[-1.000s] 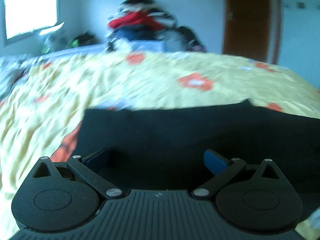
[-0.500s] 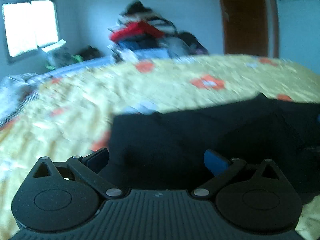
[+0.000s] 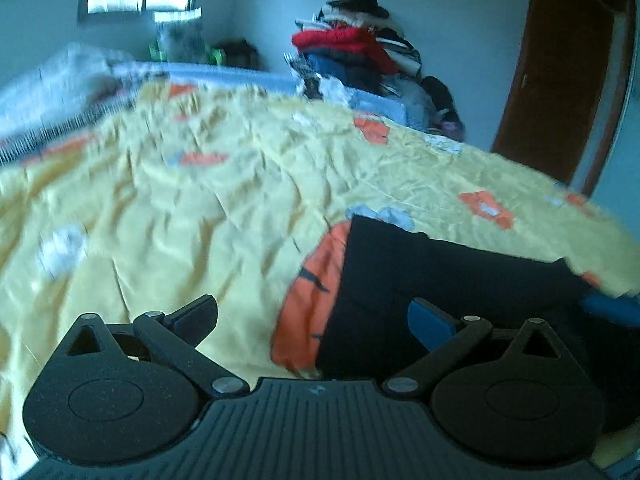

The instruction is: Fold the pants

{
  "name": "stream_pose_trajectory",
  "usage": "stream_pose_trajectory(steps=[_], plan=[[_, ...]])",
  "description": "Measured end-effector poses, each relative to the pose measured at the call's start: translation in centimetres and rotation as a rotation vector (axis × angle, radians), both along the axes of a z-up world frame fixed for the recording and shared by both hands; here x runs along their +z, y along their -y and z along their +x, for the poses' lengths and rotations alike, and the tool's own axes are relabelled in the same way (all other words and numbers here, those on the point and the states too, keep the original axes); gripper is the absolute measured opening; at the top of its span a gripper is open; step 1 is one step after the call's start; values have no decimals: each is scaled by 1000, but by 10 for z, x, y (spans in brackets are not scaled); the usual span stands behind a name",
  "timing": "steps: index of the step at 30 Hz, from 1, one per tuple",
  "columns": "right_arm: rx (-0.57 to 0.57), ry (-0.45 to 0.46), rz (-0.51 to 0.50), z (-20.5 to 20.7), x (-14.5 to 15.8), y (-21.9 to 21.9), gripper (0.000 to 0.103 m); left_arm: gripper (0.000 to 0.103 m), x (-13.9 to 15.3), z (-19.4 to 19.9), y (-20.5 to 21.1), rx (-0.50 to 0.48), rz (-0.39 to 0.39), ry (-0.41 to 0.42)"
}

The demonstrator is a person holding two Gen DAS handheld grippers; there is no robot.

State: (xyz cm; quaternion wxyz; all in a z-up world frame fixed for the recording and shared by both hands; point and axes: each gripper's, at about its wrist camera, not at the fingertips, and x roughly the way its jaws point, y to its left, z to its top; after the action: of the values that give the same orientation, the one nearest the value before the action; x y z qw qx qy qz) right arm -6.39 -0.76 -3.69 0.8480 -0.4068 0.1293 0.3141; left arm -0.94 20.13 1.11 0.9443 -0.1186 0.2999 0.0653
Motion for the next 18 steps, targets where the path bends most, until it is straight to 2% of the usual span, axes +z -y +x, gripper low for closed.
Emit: stream_pose_trajectory(steps=[3, 5, 8, 10, 12, 15, 18], plan=[[-3, 5, -57, 1, -9, -14, 103, 102, -1, -3, -15, -25, -157, -21], [-32, 49, -112, 4, -17, -24, 103, 102, -4, -2, -23, -43, -277, -43], [-65, 109, -139, 13, -25, -32, 103, 102, -11, 1, -32, -87, -483, -81], [-80, 112, -124, 21, -26, -37, 103, 102, -18, 5, -34, -126, -607, -109], [-98, 111, -103, 29, -26, -40, 103, 102, -26, 9, -31, -158, -698, -135], [-123, 131, -37, 36, -19, -40, 103, 102, -41, 17, -27, -166, -794, -178], [-151, 106, 54, 42, -6, -31, 103, 102, -54, 27, -22, -168, -892, -203]])
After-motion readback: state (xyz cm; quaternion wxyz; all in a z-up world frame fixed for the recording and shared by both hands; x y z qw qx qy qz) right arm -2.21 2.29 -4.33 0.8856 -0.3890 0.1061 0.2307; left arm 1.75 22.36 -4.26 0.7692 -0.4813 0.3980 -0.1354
